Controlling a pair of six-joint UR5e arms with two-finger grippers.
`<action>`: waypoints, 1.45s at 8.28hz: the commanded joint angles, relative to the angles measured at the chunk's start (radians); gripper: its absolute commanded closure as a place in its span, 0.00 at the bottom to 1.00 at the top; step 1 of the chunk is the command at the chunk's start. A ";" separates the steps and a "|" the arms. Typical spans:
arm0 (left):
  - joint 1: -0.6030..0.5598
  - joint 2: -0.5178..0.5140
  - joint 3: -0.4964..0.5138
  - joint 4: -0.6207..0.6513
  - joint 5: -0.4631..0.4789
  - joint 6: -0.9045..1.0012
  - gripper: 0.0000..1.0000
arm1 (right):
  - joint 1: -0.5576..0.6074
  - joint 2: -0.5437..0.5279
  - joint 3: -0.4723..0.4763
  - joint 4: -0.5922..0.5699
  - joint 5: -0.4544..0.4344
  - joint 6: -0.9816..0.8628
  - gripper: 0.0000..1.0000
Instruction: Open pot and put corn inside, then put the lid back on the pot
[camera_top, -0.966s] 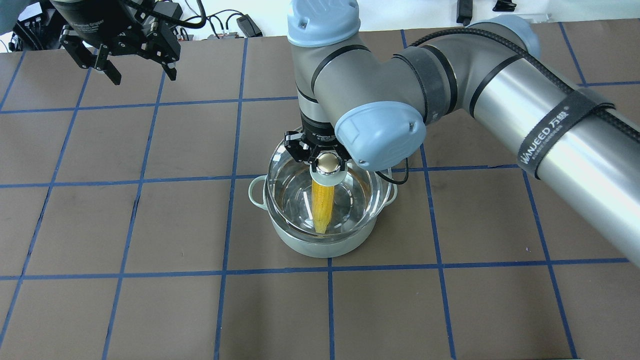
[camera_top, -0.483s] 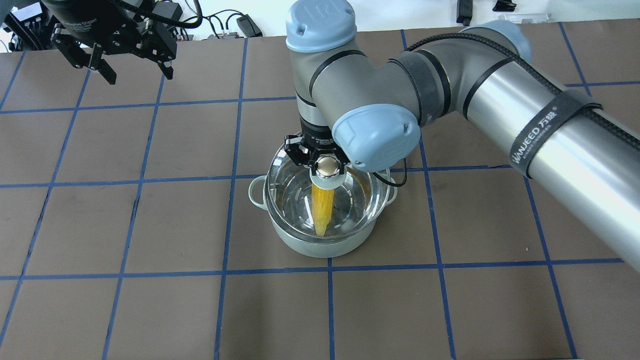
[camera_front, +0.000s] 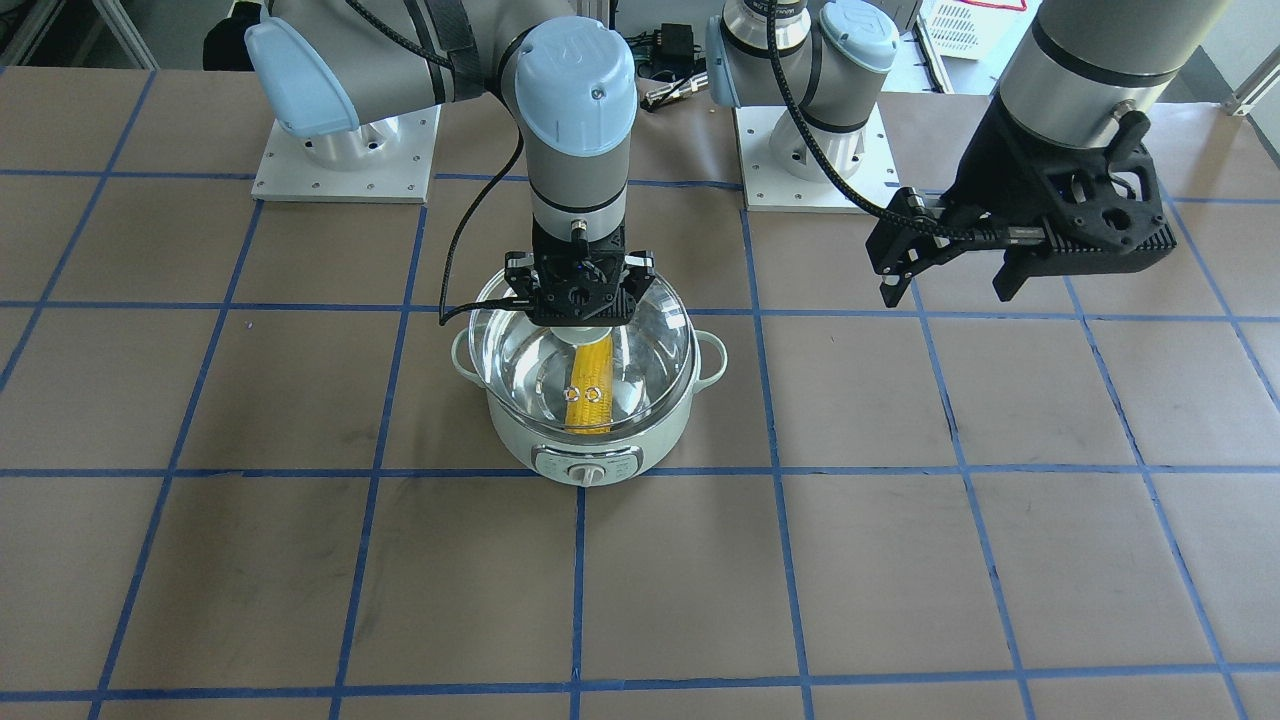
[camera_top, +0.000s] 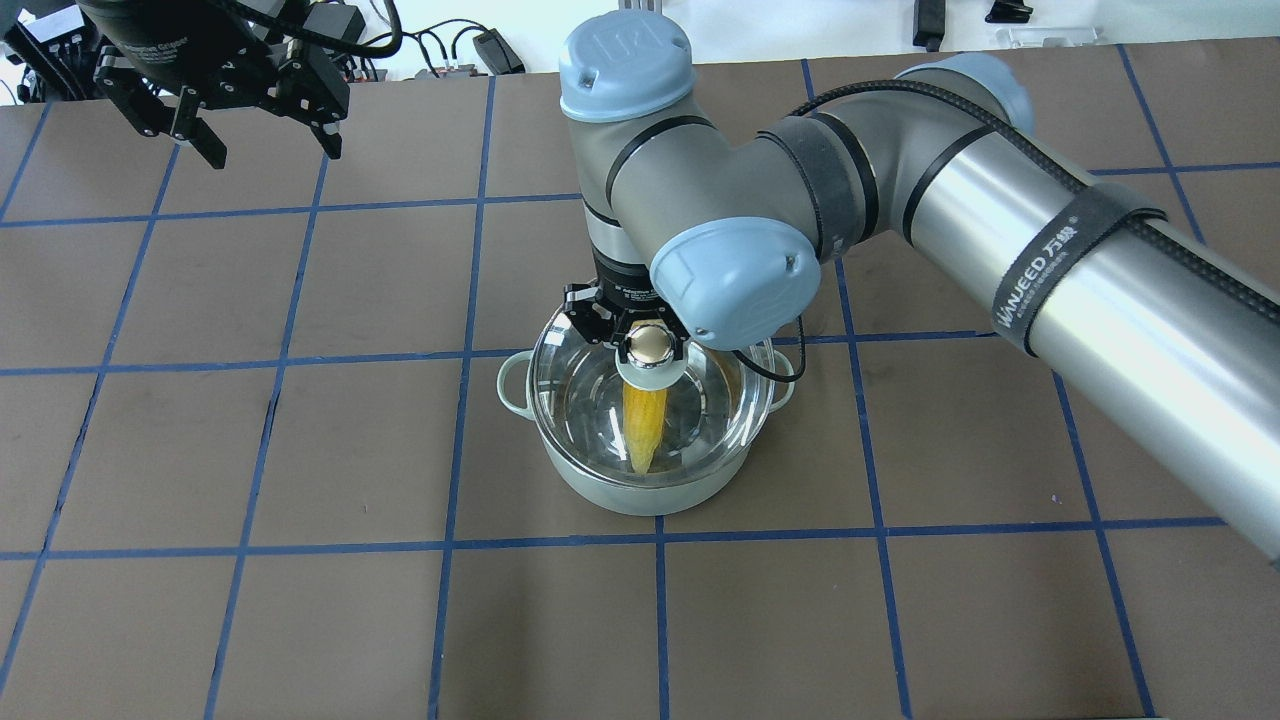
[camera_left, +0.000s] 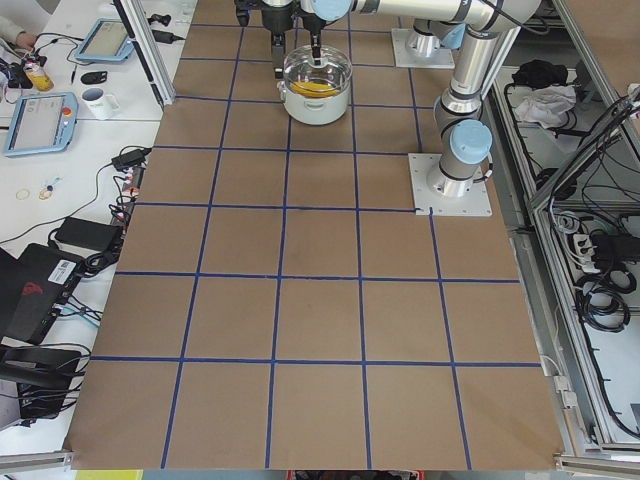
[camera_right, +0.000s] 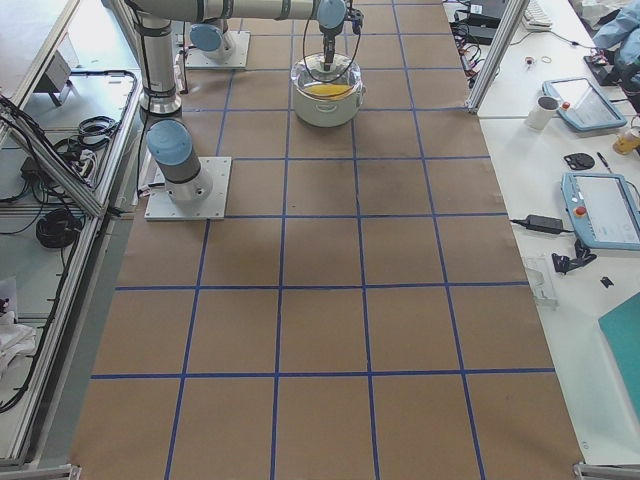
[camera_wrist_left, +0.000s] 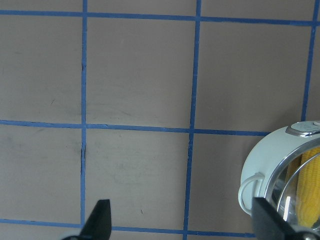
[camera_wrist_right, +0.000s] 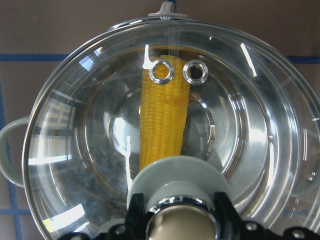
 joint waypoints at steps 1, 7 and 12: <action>0.000 0.006 -0.004 -0.004 0.000 0.003 0.00 | 0.001 0.009 0.007 -0.002 0.002 -0.002 0.75; 0.000 0.015 -0.001 -0.001 -0.009 -0.002 0.00 | 0.026 0.023 0.005 -0.033 0.000 -0.005 0.75; -0.003 0.029 -0.003 -0.008 -0.004 -0.006 0.00 | 0.026 0.026 0.007 -0.033 0.000 -0.013 0.75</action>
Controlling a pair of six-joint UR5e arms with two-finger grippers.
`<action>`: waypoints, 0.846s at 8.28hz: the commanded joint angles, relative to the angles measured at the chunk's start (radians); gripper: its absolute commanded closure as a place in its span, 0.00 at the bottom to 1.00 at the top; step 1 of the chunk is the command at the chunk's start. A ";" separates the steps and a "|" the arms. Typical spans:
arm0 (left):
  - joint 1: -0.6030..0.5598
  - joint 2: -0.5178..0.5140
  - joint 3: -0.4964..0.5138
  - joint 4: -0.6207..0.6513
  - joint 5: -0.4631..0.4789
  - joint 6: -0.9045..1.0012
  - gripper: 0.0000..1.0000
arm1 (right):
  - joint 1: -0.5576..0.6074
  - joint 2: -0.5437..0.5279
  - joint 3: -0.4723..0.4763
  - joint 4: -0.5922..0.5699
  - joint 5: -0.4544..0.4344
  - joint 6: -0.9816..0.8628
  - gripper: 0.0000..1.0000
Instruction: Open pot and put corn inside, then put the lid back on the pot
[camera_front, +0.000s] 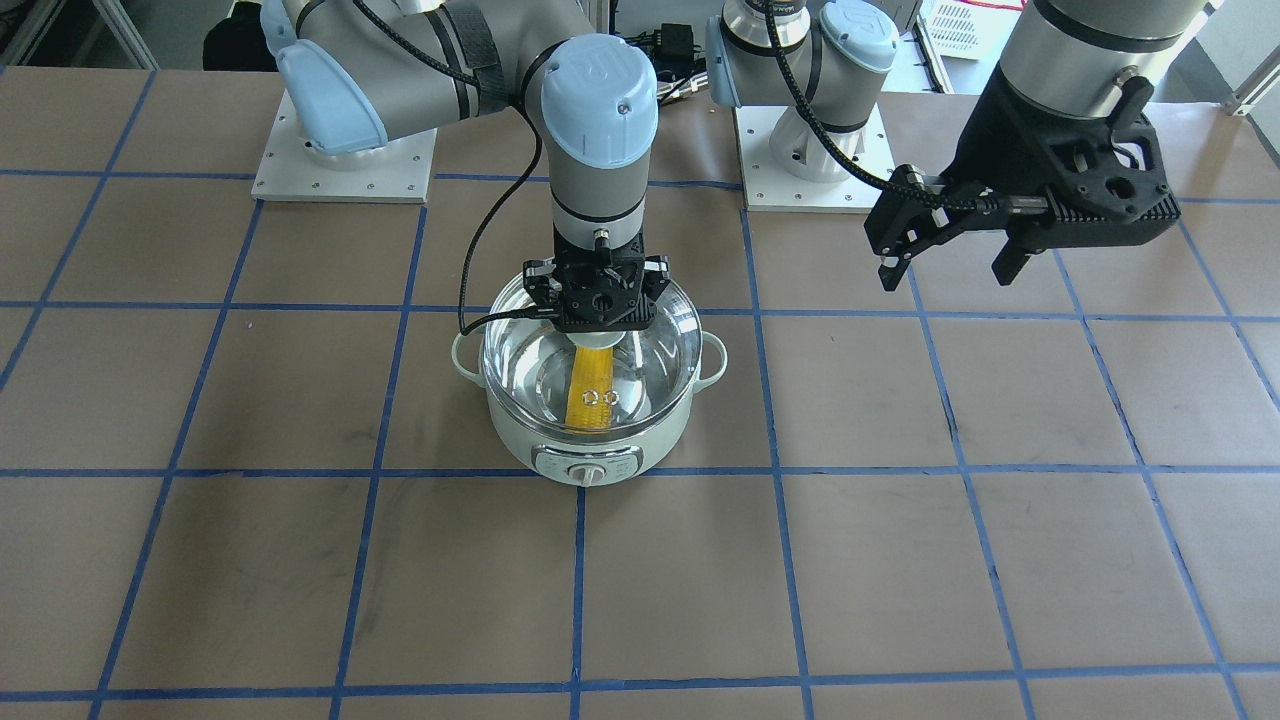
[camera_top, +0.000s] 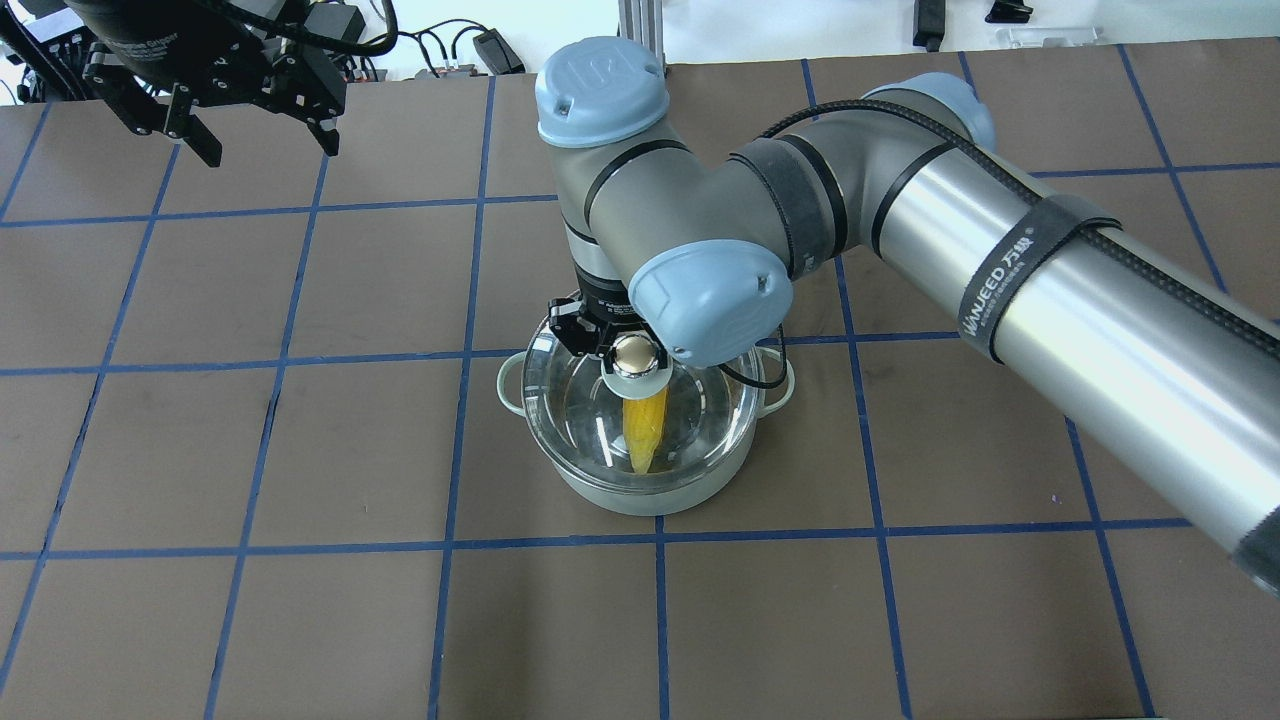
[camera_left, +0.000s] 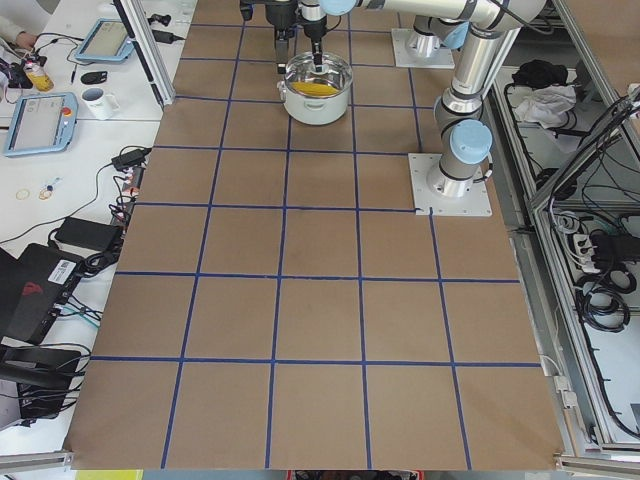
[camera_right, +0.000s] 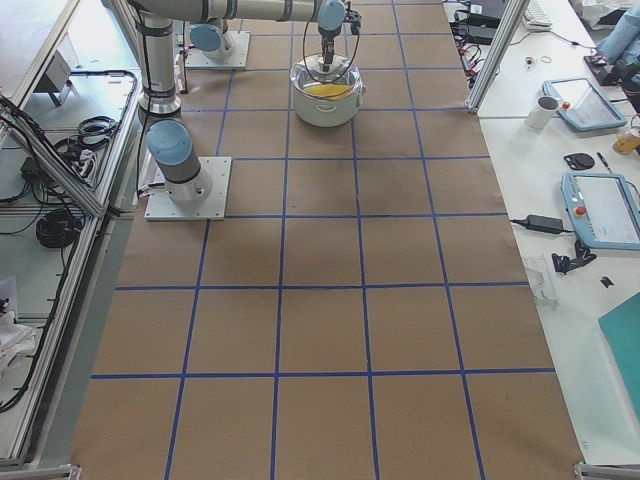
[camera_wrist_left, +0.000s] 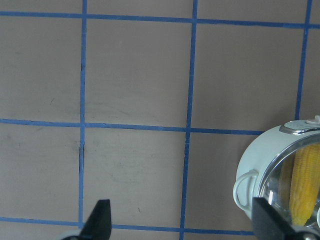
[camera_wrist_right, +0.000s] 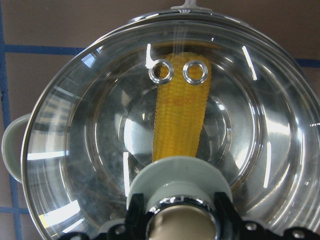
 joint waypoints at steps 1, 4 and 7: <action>0.000 0.003 -0.003 -0.003 0.000 0.000 0.00 | 0.000 0.001 0.001 0.002 0.000 0.000 0.75; -0.002 0.003 -0.006 -0.008 0.000 0.000 0.00 | 0.000 0.001 0.003 0.000 -0.003 -0.001 0.75; -0.002 0.005 -0.006 -0.014 -0.003 0.000 0.00 | 0.000 0.006 0.003 0.000 -0.006 -0.006 0.75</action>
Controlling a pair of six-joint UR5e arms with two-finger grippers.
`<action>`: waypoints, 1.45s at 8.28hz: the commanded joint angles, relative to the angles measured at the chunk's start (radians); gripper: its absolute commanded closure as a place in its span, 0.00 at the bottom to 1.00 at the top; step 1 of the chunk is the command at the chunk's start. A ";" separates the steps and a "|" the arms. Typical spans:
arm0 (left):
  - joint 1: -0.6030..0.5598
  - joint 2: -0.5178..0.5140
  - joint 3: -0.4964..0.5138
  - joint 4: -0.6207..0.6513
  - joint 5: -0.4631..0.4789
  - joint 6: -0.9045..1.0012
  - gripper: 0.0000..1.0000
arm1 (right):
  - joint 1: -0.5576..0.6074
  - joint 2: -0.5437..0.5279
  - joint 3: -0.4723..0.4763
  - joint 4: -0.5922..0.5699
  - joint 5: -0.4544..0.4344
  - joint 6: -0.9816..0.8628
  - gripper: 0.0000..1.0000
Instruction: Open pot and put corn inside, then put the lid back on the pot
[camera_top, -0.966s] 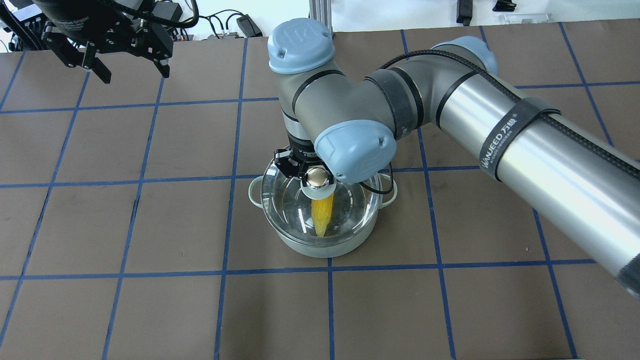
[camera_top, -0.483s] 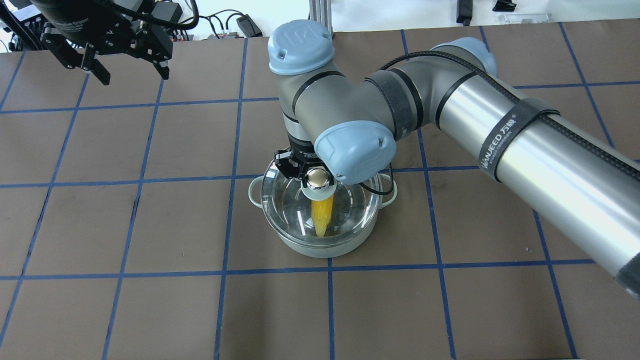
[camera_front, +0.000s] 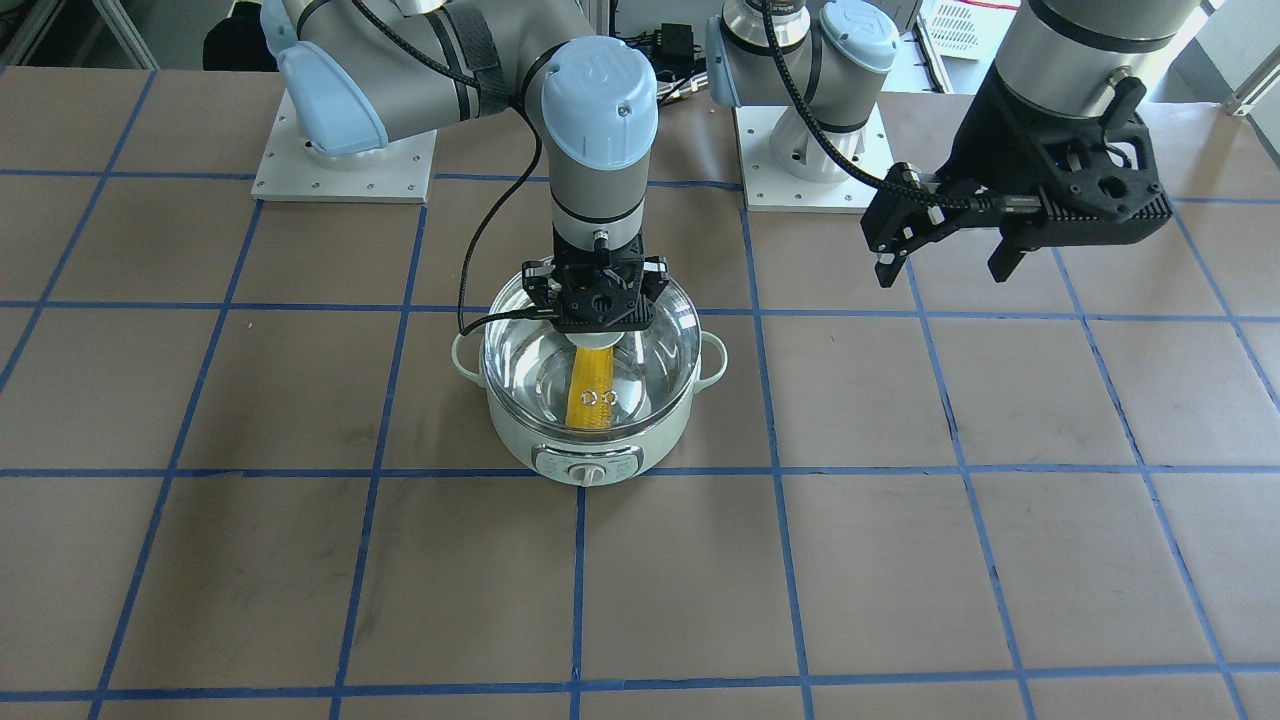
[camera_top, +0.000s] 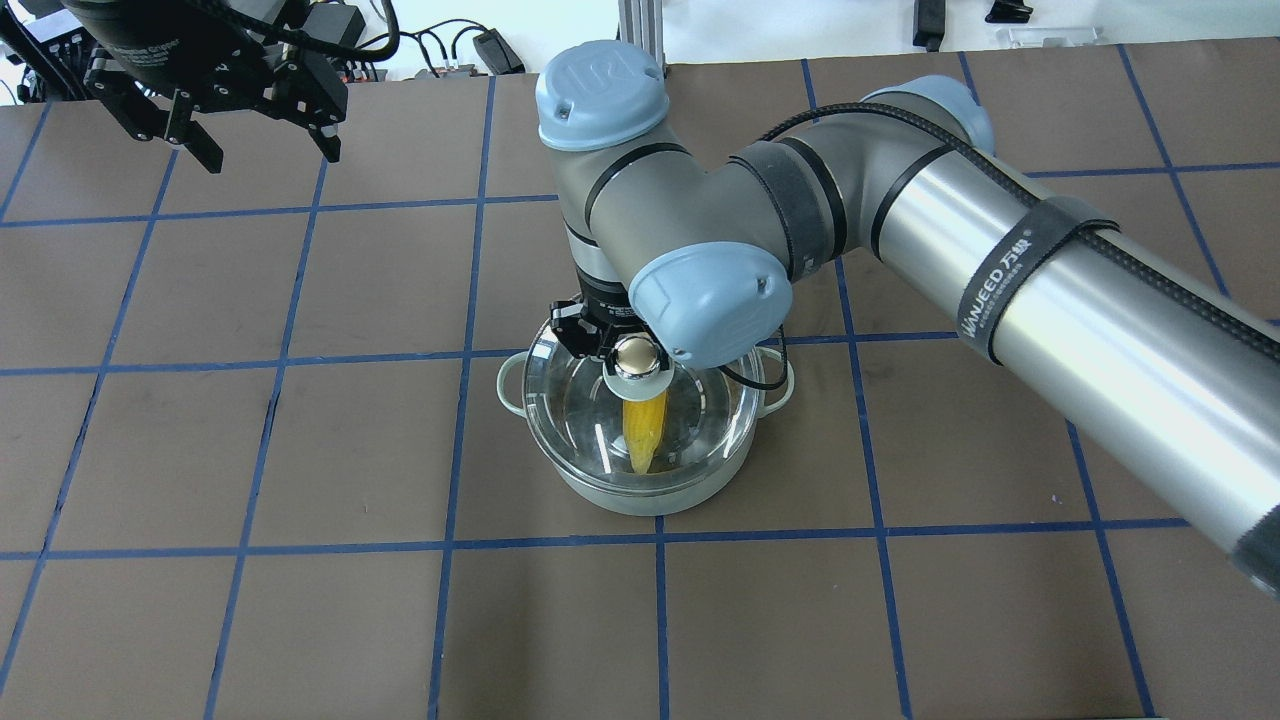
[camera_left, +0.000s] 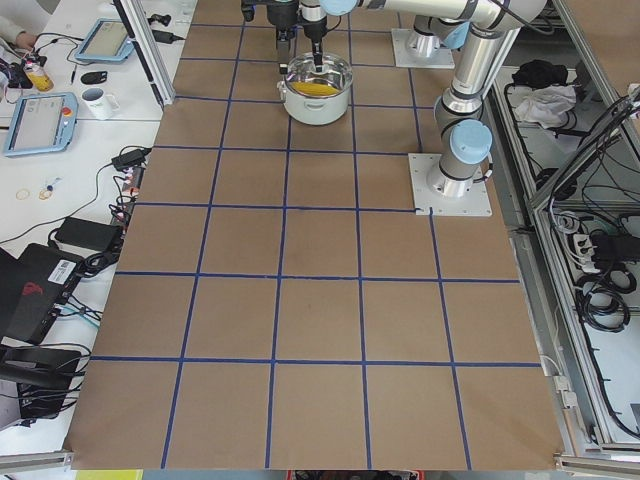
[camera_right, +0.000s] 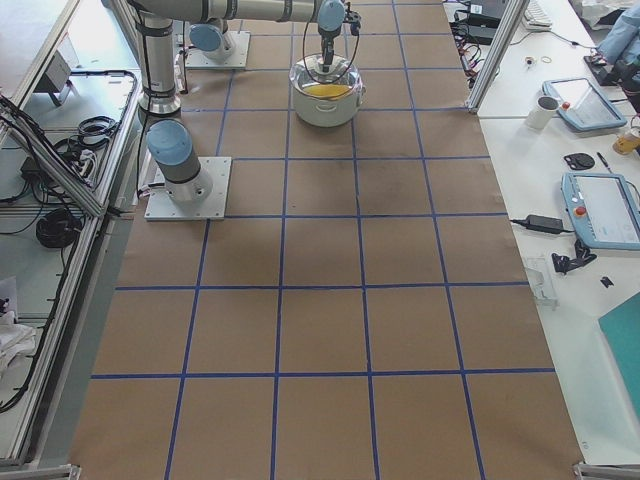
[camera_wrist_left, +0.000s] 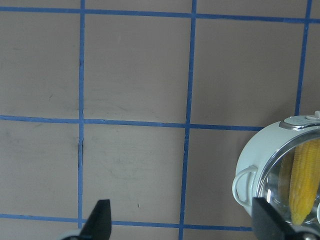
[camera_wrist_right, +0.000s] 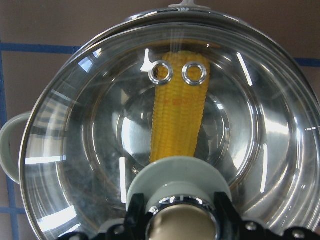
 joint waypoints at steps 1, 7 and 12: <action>-0.002 0.000 0.003 -0.005 -0.005 -0.001 0.00 | 0.000 0.005 0.000 -0.002 -0.002 -0.006 0.75; -0.002 -0.004 0.000 -0.003 -0.005 0.013 0.00 | -0.002 0.005 -0.001 -0.017 -0.005 -0.020 0.75; -0.002 -0.007 0.001 0.006 -0.008 0.019 0.00 | -0.003 0.005 -0.001 -0.017 -0.010 -0.021 0.73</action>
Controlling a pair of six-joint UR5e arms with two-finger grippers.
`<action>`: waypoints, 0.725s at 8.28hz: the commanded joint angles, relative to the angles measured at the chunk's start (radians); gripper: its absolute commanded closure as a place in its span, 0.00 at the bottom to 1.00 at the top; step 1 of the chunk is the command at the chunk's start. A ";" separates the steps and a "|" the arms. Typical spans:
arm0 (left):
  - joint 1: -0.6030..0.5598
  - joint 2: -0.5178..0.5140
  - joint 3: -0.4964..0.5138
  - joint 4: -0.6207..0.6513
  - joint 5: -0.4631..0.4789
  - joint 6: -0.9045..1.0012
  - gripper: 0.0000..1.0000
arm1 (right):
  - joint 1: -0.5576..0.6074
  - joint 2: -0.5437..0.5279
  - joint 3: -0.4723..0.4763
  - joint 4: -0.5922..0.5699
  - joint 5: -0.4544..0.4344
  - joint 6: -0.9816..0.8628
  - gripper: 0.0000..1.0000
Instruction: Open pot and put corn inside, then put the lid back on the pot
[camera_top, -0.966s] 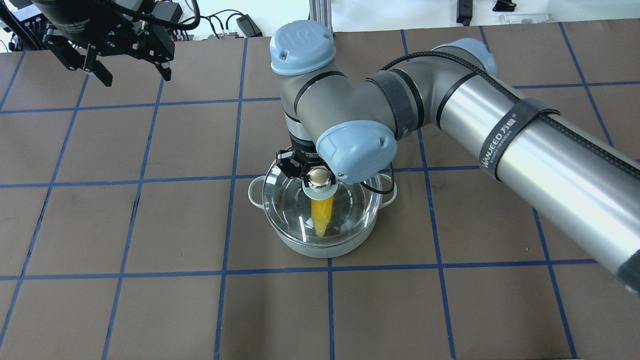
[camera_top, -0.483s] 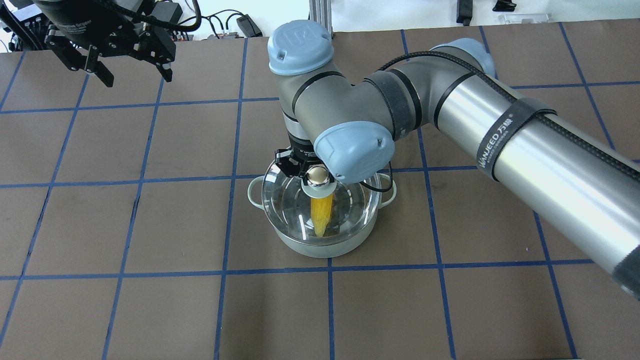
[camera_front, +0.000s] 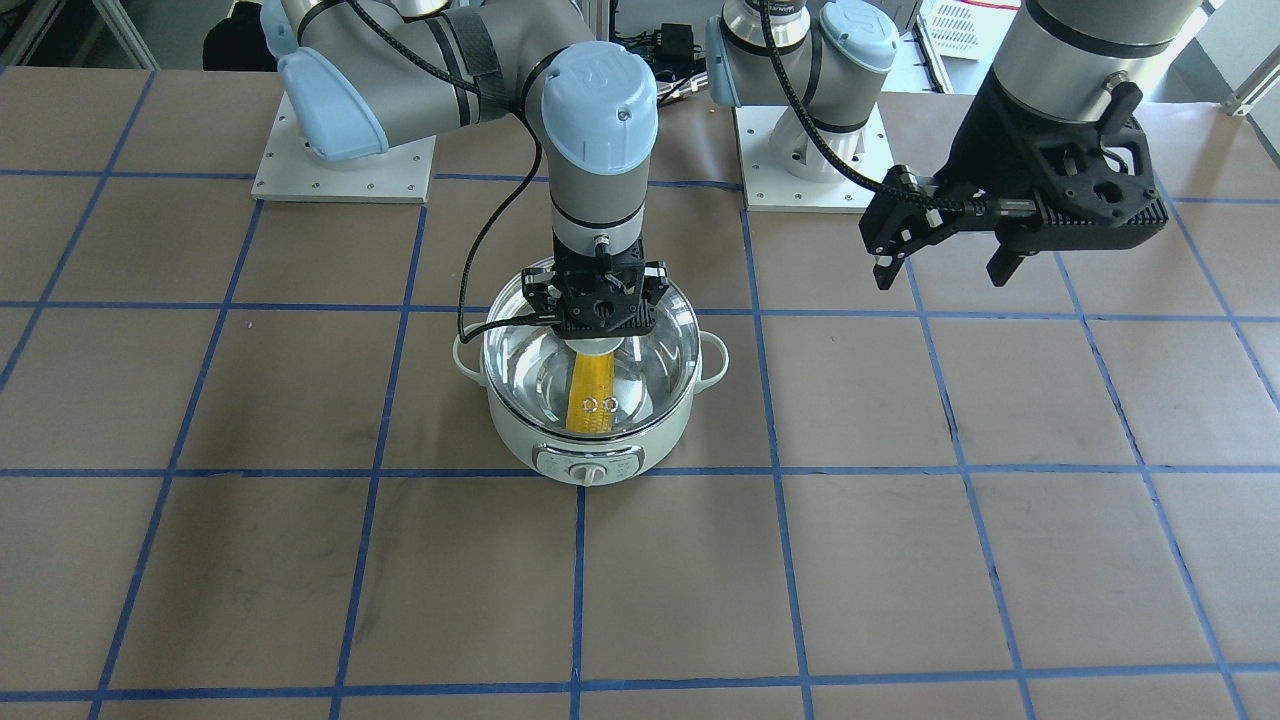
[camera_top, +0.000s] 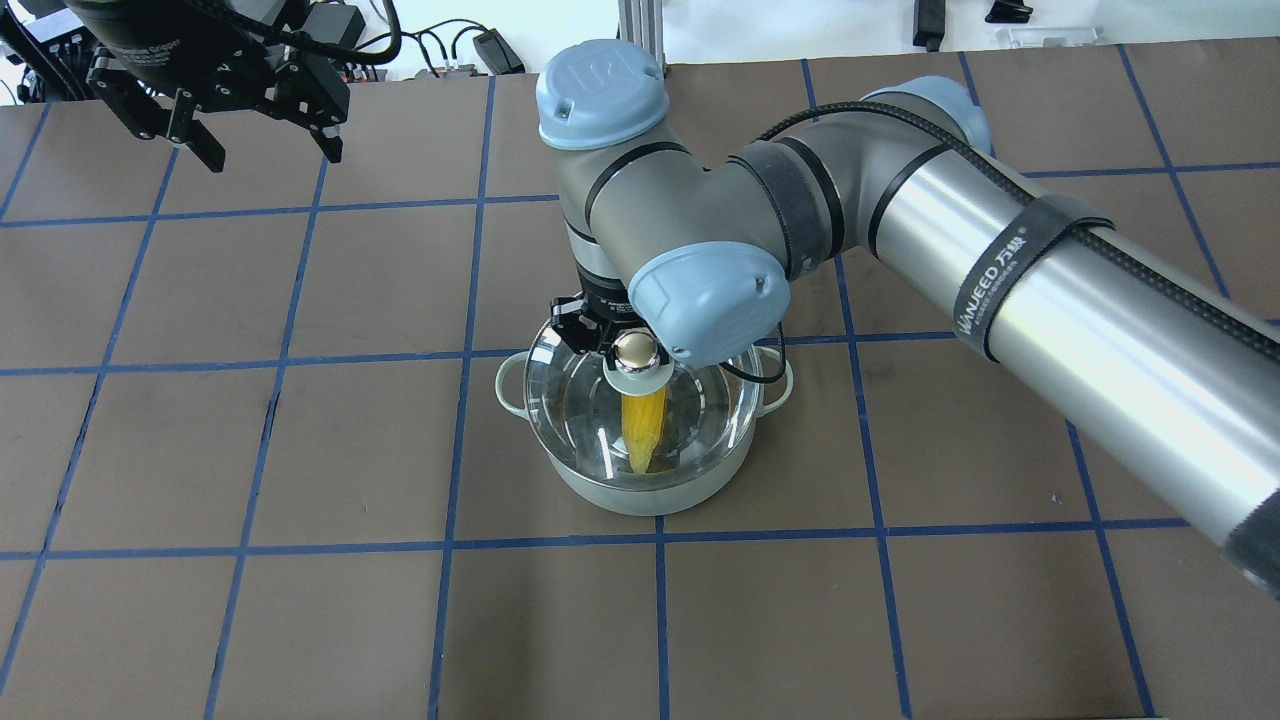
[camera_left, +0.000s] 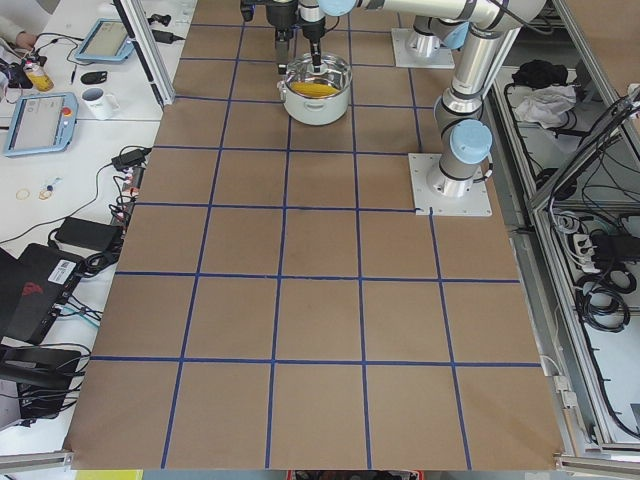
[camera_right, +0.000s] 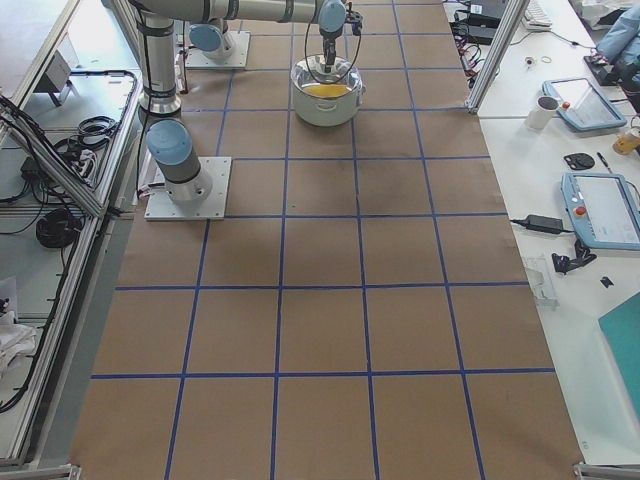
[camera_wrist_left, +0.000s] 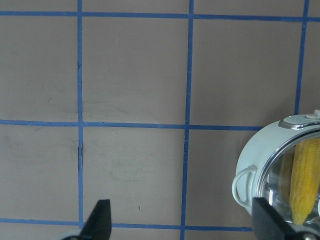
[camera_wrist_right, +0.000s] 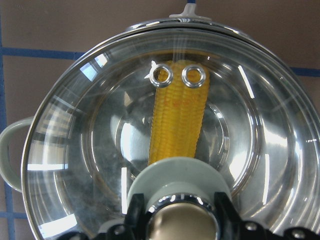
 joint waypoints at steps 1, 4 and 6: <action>0.000 -0.002 -0.001 0.001 -0.007 0.003 0.00 | 0.000 0.000 0.000 -0.002 -0.004 -0.010 0.73; 0.000 -0.006 -0.002 0.001 -0.006 0.001 0.00 | 0.000 0.000 0.000 0.000 -0.001 -0.016 0.70; 0.000 -0.007 -0.003 0.001 -0.006 0.001 0.00 | -0.002 0.000 0.000 -0.002 -0.004 -0.024 0.48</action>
